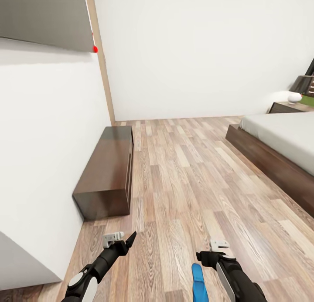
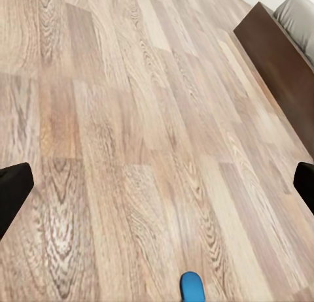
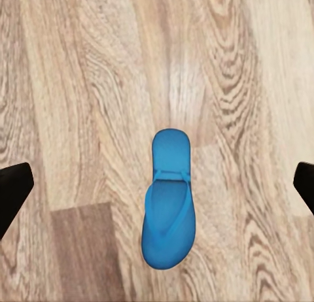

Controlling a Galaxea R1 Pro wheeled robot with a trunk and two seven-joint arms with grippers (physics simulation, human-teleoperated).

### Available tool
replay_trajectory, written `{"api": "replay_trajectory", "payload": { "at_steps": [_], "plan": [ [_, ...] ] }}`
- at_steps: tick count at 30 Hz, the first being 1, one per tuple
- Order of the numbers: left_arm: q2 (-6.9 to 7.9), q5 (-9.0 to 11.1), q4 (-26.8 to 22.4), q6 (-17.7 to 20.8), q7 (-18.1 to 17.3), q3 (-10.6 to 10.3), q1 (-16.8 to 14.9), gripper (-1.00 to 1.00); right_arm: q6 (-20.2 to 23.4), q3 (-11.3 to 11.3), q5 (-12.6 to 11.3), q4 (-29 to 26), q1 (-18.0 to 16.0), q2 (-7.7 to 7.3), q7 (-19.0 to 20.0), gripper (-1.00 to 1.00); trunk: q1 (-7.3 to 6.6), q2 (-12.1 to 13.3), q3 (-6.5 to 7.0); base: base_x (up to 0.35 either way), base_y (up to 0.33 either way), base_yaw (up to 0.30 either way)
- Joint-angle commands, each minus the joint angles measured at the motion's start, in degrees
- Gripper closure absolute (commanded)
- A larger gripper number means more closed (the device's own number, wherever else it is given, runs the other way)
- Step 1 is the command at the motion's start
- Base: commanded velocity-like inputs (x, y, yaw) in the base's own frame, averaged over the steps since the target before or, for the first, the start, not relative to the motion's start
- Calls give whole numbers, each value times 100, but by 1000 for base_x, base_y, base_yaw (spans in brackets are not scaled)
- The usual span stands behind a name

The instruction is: In the bedroom, move the book from the bed onto either nightstand, and place the two sandals side by side next to the bed.

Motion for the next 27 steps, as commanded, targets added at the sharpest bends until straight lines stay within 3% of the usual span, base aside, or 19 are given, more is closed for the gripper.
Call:
{"api": "replay_trajectory", "payload": {
  "at_steps": [1,24,27],
  "plan": [
    [-7,59,-3,55,-39,20,-3,-100,30,-20,-2,-8,-2,6,6,-100,22,-44,-23,0,0,0],
    [-7,199,-3,62,-40,20,-3,-100,33,1,-2,-2,-2,23,12,-100,527,-966,-436,0,0,0],
    [-7,199,-3,62,-42,20,-3,-100,39,299,-2,-3,-2,52,14,-100,593,-1086,-490,0,0,0]
  ]
}}
